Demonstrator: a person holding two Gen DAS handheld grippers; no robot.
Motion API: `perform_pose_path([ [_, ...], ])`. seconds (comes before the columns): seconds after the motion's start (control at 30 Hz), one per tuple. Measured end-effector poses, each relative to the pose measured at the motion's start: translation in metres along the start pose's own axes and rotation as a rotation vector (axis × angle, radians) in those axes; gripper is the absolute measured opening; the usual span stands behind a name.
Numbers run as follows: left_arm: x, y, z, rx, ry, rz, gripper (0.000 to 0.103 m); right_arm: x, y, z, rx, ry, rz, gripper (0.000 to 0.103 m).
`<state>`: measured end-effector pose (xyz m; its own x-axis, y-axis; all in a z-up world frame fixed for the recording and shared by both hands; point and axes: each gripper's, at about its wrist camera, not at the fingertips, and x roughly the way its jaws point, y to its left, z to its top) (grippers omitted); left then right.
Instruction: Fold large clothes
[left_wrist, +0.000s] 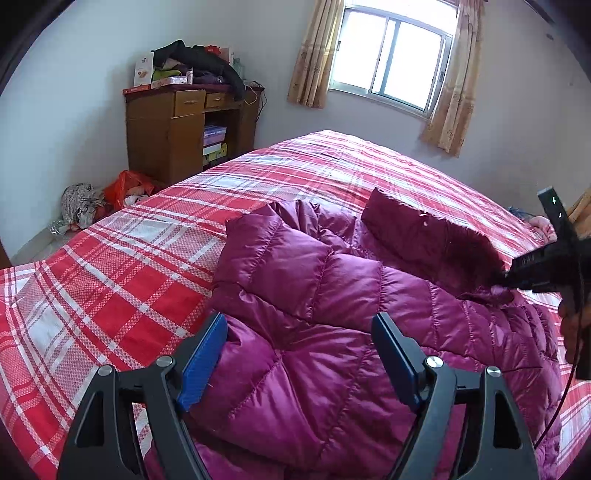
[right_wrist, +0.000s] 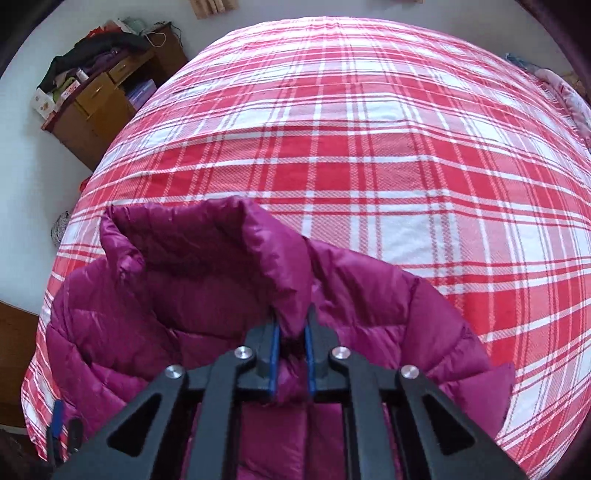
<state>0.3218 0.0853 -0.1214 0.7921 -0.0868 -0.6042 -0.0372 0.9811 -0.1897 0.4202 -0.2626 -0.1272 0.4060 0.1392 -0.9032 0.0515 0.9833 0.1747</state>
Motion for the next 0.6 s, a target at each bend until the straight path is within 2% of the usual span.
perform_pose_path([
  [0.1, -0.016, -0.007, 0.015, 0.008, -0.019, -0.056, 0.081, 0.014, -0.018, -0.019, 0.003, -0.023, -0.014, 0.013],
  [0.13, -0.021, -0.012, 0.023, 0.022, -0.031, -0.069, 0.081, 0.019, -0.022, -0.025, 0.011, -0.033, 0.005, 0.013],
  [0.23, -0.022, -0.035, 0.047, 0.098, -0.032, -0.082, 0.081, 0.018, -0.03, -0.037, 0.014, -0.12, 0.052, 0.011],
  [0.33, -0.01, -0.061, 0.072, 0.169, -0.04, -0.084, 0.081, 0.019, -0.025, -0.049, -0.042, -0.233, 0.033, 0.011],
  [0.4, 0.011, -0.08, 0.096, 0.183, -0.023, -0.091, 0.081, 0.019, -0.016, -0.059, -0.099, -0.3, -0.011, 0.011],
  [0.47, 0.04, -0.091, 0.116, 0.144, 0.026, -0.128, 0.081, 0.018, -0.015, -0.058, -0.102, -0.309, -0.023, 0.011],
  [0.53, 0.072, -0.099, 0.127, 0.09, 0.093, -0.152, 0.081, 0.017, -0.02, -0.058, -0.086, -0.316, -0.001, 0.011],
  [0.6, 0.106, -0.104, 0.131, 0.029, 0.161, -0.144, 0.081, 0.017, -0.027, -0.058, -0.057, -0.32, 0.04, 0.011],
])
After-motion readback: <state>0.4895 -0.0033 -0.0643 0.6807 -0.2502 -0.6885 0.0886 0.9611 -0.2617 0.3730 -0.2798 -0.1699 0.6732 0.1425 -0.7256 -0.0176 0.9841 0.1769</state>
